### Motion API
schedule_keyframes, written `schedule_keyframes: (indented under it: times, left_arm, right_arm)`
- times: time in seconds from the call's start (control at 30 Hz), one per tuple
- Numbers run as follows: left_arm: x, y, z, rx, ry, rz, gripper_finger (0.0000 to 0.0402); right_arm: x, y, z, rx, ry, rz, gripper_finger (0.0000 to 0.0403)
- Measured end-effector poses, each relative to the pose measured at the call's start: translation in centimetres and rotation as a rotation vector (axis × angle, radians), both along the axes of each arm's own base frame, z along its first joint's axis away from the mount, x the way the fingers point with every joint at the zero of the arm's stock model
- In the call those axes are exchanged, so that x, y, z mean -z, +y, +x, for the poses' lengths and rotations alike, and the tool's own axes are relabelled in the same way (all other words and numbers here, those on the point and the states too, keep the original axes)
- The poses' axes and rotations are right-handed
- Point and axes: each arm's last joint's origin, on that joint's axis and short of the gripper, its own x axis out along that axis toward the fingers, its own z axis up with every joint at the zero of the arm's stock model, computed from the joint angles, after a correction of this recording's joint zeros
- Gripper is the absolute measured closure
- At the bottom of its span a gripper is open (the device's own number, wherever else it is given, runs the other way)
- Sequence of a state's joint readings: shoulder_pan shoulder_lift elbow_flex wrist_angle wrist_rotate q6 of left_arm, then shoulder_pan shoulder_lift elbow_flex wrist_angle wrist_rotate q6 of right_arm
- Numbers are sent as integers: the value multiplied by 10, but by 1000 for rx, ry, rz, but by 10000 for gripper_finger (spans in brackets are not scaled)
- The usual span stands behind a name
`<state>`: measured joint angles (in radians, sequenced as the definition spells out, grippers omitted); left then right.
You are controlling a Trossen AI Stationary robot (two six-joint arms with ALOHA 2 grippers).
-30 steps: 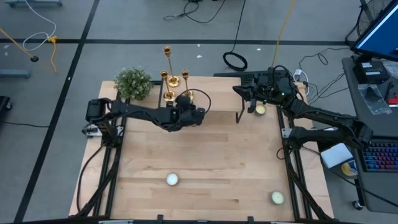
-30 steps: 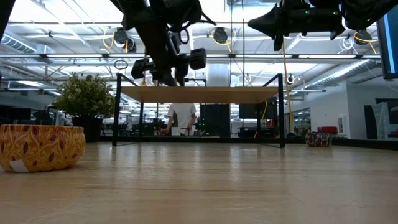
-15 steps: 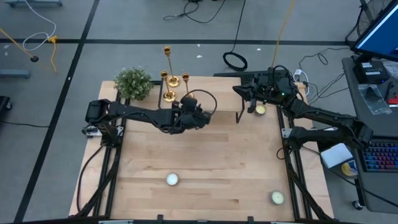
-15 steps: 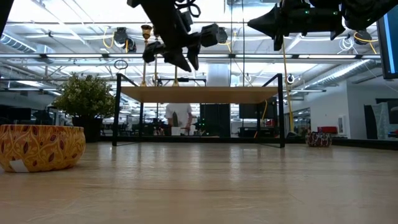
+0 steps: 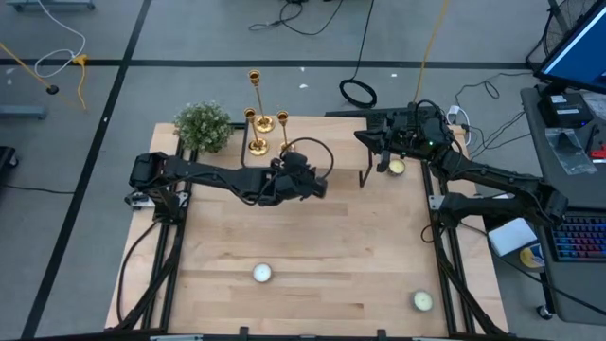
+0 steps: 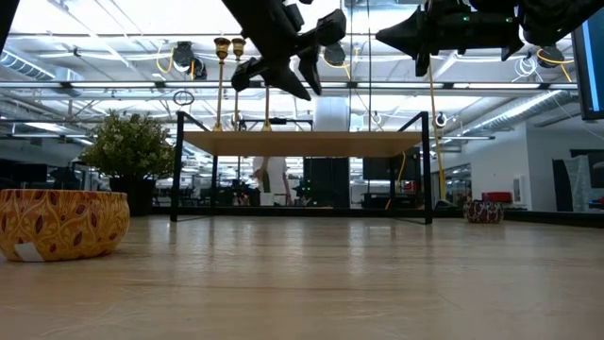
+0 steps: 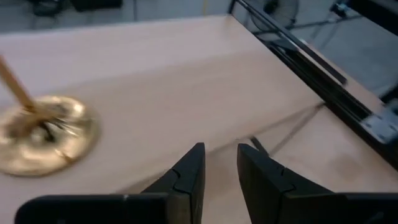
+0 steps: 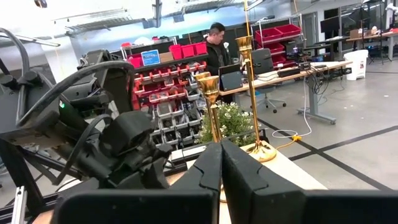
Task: Pick & Place candle stick holders
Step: Put the gold candle holder on the shelf
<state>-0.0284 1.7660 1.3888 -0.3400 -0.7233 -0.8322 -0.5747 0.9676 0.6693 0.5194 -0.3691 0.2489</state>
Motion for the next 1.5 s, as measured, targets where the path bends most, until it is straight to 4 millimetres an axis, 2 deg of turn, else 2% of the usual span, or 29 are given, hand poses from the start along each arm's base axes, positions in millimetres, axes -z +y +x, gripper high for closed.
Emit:
schedule_keyframes:
  times: [0.37,0.6,0.7,0.83,0.97,1.07,1.23,1.3,1.4,1.5]
  left_arm:
    - [-2,-3,5,83,-92,-140,309]
    - [-21,-5,17,239,-242,-68,305]
    - [-32,-5,22,293,-312,3,283]
    - [-43,-5,24,336,-355,108,231]
    - [-59,-3,12,419,-305,184,180]
    - [-79,-1,-7,390,-268,223,158]
    - [-114,3,-49,276,-175,330,151]
    - [-120,5,-64,241,-110,357,151]
    - [-127,10,-78,206,-55,393,151]
    - [-132,16,-84,187,-13,449,151]
  right_arm:
    - [0,0,0,0,2,-7,402]
    - [0,0,0,0,1,-7,401]
    - [0,0,0,0,1,-7,402]
    - [0,0,0,0,2,-7,401]
    - [0,0,0,1,1,-7,402]
    - [0,0,0,0,2,-10,401]
    - [0,0,0,1,2,-10,402]
    - [0,0,0,1,2,-10,401]
    - [0,0,0,1,2,-10,401]
    - [0,0,0,1,2,-10,402]
